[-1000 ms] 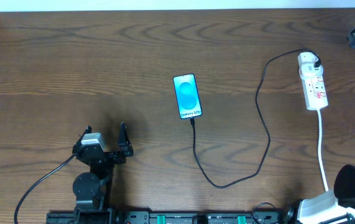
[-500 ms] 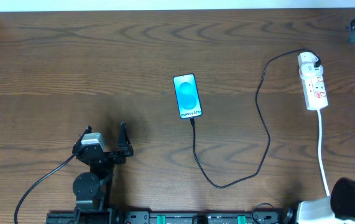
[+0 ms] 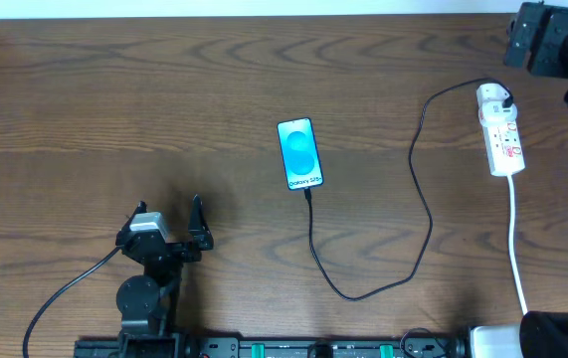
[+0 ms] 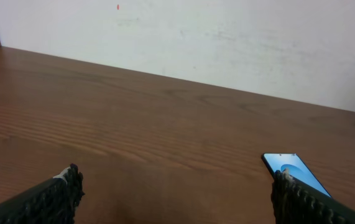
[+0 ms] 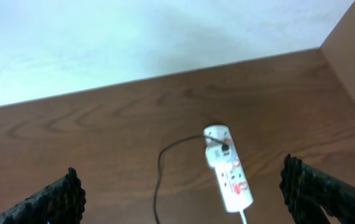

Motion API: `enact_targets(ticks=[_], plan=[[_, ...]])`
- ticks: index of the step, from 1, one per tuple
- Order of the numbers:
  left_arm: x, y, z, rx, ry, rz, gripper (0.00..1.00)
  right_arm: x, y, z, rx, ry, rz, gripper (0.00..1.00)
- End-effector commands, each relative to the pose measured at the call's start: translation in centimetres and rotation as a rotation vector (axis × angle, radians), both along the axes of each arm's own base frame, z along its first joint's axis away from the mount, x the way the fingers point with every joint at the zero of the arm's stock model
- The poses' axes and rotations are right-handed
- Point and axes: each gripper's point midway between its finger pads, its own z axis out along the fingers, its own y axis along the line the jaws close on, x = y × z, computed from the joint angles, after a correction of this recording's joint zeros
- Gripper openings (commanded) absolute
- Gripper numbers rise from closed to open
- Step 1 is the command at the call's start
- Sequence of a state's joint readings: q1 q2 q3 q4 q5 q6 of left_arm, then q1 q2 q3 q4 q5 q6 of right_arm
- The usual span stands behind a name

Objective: Plug charger to phone and switch on socket

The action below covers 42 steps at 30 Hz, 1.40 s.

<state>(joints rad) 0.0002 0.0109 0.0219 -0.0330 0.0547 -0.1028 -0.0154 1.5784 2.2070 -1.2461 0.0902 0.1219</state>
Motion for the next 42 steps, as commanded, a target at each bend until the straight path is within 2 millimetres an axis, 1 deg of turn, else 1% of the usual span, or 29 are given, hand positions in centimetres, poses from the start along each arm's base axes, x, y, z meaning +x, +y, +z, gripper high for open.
enact_targets(ticks=[1, 4, 5, 7, 8, 9, 13, 14, 15, 21, 25, 32, 42], plan=[[-0.1, -0.1, -1.5, 0.015, 0.043, -0.009, 0.98, -0.6, -0.4, 0.4, -0.020, -0.043, -0.031, 0.99], [-0.1, -0.1, -1.5, 0.015, 0.043, -0.009, 0.98, -0.4, -0.2, -0.3, -0.013, -0.077, -0.020, 0.99], [-0.1, -0.1, -1.5, 0.015, 0.043, -0.009, 0.98, -0.5, 0.0, -1.2, -0.006, -0.092, -0.010, 0.99], [-0.1, -0.1, -1.5, 0.015, 0.043, -0.009, 0.98, -0.7, 0.3, -2.3, 0.002, -0.106, 0.003, 0.99], [-0.1, -0.1, -1.5, 0.015, 0.043, -0.009, 0.98, -0.9, 0.4, -3.6, 0.002, -0.116, 0.006, 0.99], [-0.1, -0.1, -1.5, 0.015, 0.043, -0.009, 0.98, -1.1, 0.4, -4.1, 0.002, -0.123, 0.006, 0.99], [-0.1, -0.1, -1.5, 0.015, 0.043, -0.009, 0.98, -2.1, 0.3, -8.0, 0.000, -0.159, 0.004, 0.99], [-0.1, -0.1, -1.5, 0.015, 0.043, -0.009, 0.98, -2.4, 0.3, -9.6, 0.000, -0.185, 0.004, 0.99], [-0.1, -0.1, -1.5, 0.015, 0.043, -0.009, 0.98, -2.6, 0.4, -10.6, 0.001, -0.203, 0.005, 0.99], [-0.1, -0.1, -1.5, 0.015, 0.043, -0.009, 0.98, -4.3, 0.4, -15.9, 0.086, -0.333, -0.038, 0.99], [-0.1, -0.1, -1.5, 0.015, 0.043, -0.009, 0.98, -5.6, 0.4, -17.9, 0.130, -0.420, -0.053, 0.99], [-0.1, -0.1, -1.5, 0.015, 0.043, -0.009, 0.98, -9.0, 0.4, -21.5, 0.138, -0.547, -0.047, 0.99], [-0.1, -0.1, -1.5, 0.015, 0.043, -0.009, 0.98, -12.0, 0.4, -24.9, 0.130, -0.638, -0.038, 0.99]])
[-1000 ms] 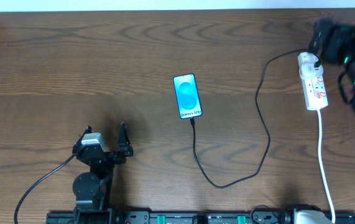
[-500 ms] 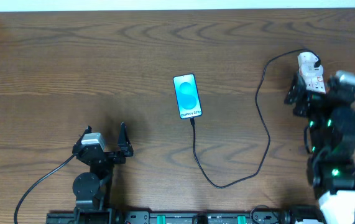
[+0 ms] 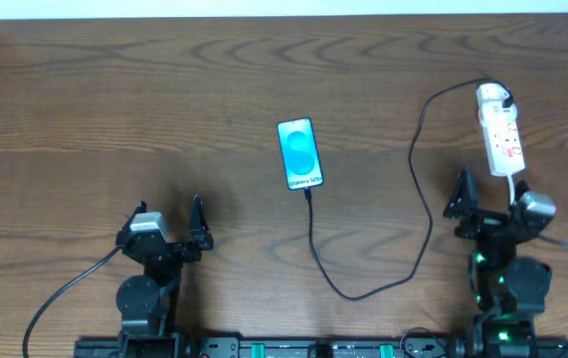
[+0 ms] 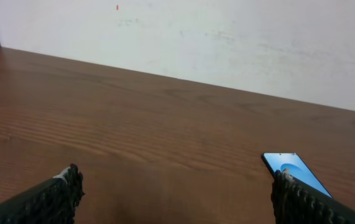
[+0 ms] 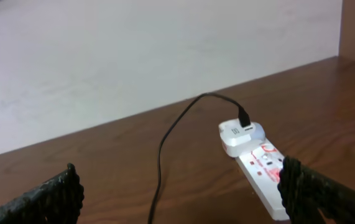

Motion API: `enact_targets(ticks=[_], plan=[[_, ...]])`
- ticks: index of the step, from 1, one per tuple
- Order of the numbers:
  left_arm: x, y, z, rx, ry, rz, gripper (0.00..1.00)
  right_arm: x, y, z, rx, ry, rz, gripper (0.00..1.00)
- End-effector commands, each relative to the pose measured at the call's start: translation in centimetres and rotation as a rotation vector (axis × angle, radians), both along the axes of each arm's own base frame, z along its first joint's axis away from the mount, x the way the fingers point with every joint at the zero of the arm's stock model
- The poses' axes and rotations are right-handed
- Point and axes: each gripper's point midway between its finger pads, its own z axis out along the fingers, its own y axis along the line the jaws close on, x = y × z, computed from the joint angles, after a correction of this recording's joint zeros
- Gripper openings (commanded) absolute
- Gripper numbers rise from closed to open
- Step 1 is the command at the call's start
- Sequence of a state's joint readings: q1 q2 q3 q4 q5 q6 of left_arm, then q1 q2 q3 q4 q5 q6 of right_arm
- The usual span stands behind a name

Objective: Plug charger to phone and switch on socket

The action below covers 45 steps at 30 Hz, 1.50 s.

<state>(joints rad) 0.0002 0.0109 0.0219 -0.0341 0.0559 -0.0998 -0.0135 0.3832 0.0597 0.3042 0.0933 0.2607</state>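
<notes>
The phone (image 3: 299, 153) lies mid-table with its blue screen lit, and the black charger cable (image 3: 421, 199) is plugged into its near end. That cable loops round to a white charger brick (image 3: 491, 96) seated in the white socket strip (image 3: 502, 139) at the right. The strip (image 5: 261, 180) and charger brick (image 5: 242, 135) also show in the right wrist view. My right gripper (image 3: 486, 204) rests low at the near right, open and empty, just near of the strip. My left gripper (image 3: 170, 221) sits open and empty at the near left; the phone's corner (image 4: 292, 169) shows beside its right finger.
The strip's white lead (image 3: 515, 249) runs toward the near edge beside my right arm. A pale wall (image 5: 133, 56) bounds the table's far side. A wooden side panel stands at the far right.
My right arm was up at the far right corner above the strip; now it rests low at the near right, gripper still open. Phone, cable and left gripper have not moved.
</notes>
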Motion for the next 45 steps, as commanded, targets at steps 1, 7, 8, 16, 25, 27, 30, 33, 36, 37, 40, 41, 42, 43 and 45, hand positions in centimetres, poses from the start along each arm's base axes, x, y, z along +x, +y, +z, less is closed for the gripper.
enact_targets(ticks=[1, 7, 8, 16, 25, 27, 30, 33, 36, 37, 40, 41, 42, 43, 45], plan=[[-0.1, 0.0, -1.5, 0.012, 0.042, -0.007, 0.98, -0.8, 0.2, -1.1, -0.002, -0.011, 0.003, 0.99], [-0.1, 0.0, -1.5, 0.012, 0.042, -0.007, 0.98, -2.0, 0.4, -1.4, -0.103, 0.005, 0.022, 0.99], [-0.1, 0.0, -1.5, 0.012, 0.042, -0.007, 0.98, -2.1, 0.6, -1.4, -0.131, 0.007, 0.033, 0.99], [-0.1, 0.0, -1.5, 0.012, 0.042, -0.007, 0.98, -2.5, 1.9, -3.0, -0.307, 0.073, 0.117, 0.99], [-0.1, 0.0, -1.5, 0.012, 0.042, -0.007, 0.98, -2.5, 1.9, -3.1, -0.304, 0.075, 0.119, 0.99], [-0.1, 0.0, -1.5, 0.012, 0.042, -0.007, 0.98, -2.5, 1.9, -3.1, -0.293, 0.074, 0.119, 0.99], [-0.1, 0.0, -1.5, 0.012, 0.042, -0.007, 0.98, -2.5, 1.9, -3.1, -0.277, 0.074, 0.118, 0.99], [-0.1, 0.0, -1.5, 0.012, 0.042, -0.007, 0.98, -2.5, 1.9, -3.0, -0.256, 0.070, 0.117, 0.99], [-0.1, 0.0, -1.5, 0.012, 0.042, -0.007, 0.98, -2.5, 1.9, -3.0, -0.256, 0.069, 0.117, 0.99], [-0.1, 0.0, -1.5, 0.012, 0.042, -0.007, 0.98, -2.5, 1.9, -3.0, -0.255, 0.069, 0.117, 0.99], [-0.1, 0.0, -1.5, 0.012, 0.042, -0.007, 0.98, -2.5, 1.9, -3.0, -0.256, 0.070, 0.117, 0.99], [-0.1, 0.0, -1.5, 0.012, 0.042, -0.007, 0.98, -2.5, 1.9, -3.0, -0.256, 0.070, 0.117, 0.99], [-0.1, 0.0, -1.5, 0.012, 0.042, -0.007, 0.98, -2.5, 1.9, -3.0, -0.255, 0.070, 0.117, 0.99], [-0.1, 0.0, -1.5, 0.012, 0.042, -0.007, 0.98, -2.5, 1.9, -3.0, -0.256, 0.069, 0.117, 0.99], [-0.1, 0.0, -1.5, 0.012, 0.042, -0.007, 0.98, -2.5, 1.9, -3.0, -0.256, 0.069, 0.117, 0.99]])
